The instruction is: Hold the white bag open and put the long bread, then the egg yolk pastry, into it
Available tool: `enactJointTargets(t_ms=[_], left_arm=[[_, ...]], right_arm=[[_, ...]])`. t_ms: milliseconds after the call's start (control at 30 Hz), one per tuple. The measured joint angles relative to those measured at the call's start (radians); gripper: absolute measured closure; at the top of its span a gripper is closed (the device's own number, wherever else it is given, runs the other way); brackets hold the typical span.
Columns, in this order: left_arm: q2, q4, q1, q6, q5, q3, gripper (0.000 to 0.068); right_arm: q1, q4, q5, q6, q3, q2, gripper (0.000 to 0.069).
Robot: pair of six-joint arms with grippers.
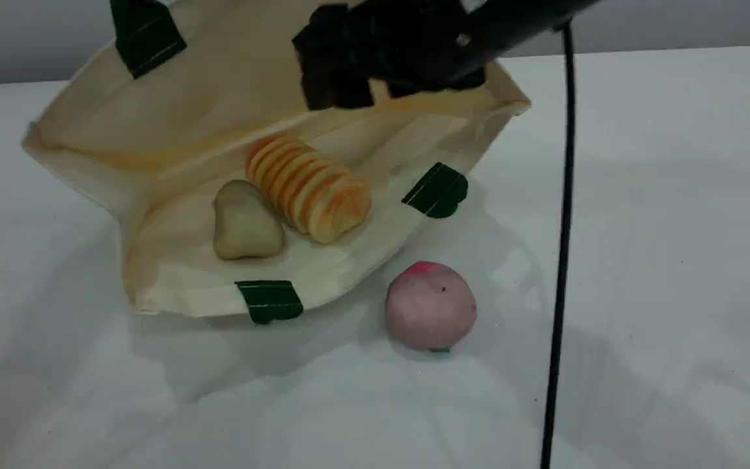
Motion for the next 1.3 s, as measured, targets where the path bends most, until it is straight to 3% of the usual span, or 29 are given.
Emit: enactJointTargets(t_ms=[433,600,833,1300], left_arm=[[0.000,0.001,0.000,0.000,0.000,0.000,0.0608],[0.000,0.002,0.000,0.001,0.000,0.000,0.0608],[0.000,0.002,0.000,0.001,0.000,0.000,0.0608],[0.000,0.002,0.000,0.001,0.000,0.000,0.0608]], right_arm=[[0.001,-0.043,0.353,-0.096,0.001,-0.118,0.0155],[0.001,-0.040,0.433,-0.108,0.002,-0.185,0.0157],[0.001,-0.061,0.518,-0.114,0.002,-0.342,0.0174],[0.000,-0.185,0.845,-0.099,0.002,-0.671,0.0176]])
